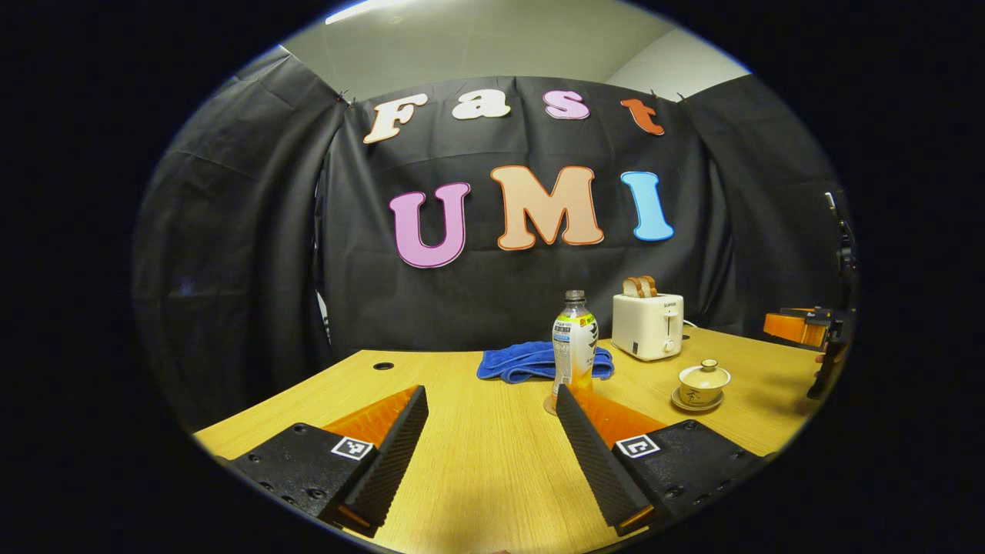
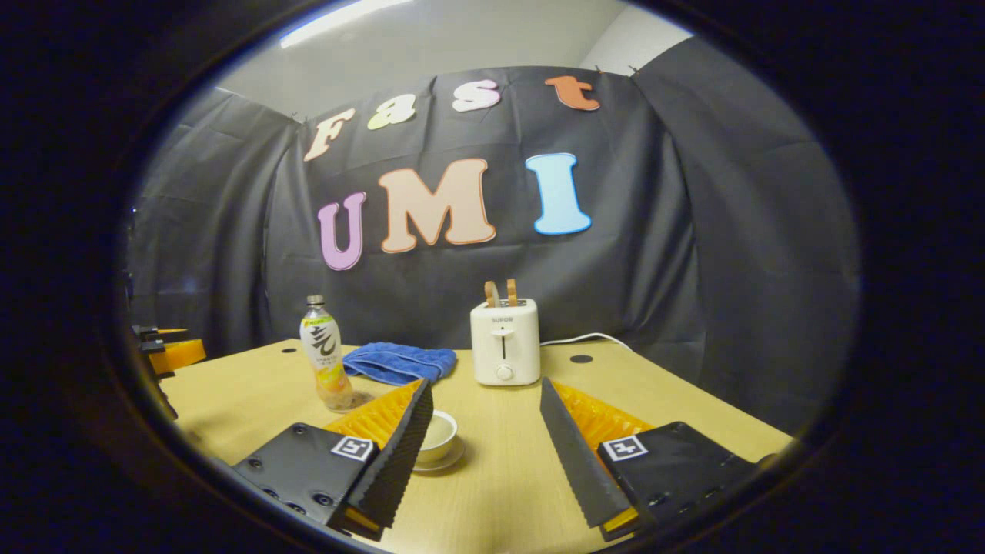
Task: Open the teacup lid with one hand, grasp the water bottle and pour water into the teacup with the other hand; after pouring, place the water bottle on the coaster and then close the teacup lid.
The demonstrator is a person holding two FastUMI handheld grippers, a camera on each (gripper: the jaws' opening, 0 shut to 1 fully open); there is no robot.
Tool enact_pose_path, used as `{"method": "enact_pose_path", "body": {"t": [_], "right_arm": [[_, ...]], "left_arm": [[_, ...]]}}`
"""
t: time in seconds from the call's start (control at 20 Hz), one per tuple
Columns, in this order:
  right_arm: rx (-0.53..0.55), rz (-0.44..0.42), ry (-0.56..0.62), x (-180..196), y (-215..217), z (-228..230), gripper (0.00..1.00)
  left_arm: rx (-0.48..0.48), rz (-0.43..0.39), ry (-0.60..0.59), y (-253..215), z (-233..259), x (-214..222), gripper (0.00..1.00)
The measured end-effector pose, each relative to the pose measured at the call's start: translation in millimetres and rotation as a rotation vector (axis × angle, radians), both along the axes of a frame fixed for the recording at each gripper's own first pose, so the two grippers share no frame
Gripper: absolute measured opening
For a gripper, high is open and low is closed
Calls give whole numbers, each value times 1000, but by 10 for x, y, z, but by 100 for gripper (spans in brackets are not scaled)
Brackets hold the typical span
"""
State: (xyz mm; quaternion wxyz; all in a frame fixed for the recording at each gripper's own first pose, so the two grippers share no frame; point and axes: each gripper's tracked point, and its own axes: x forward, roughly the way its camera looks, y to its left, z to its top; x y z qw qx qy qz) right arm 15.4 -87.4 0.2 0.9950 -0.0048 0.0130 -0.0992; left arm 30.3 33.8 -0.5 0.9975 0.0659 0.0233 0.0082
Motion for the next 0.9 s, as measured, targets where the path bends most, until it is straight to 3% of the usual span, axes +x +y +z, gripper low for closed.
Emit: {"method": "enact_pose_path", "body": {"t": [0.55,0.65,0.7,0.9], "right_arm": [[-25,-7,-12,-131,-22,69,89],[-24,-4,-11,-124,-18,64,94],[-19,2,-10,-117,6,53,89],[-20,14,-8,-123,57,54,89]], "left_arm": [[20,-17,-7,-90,27,-5,98],[24,-24,-10,-115,37,-11,98],[24,-27,-10,-124,47,-13,98],[28,-28,-9,-129,42,-19,98]]}}
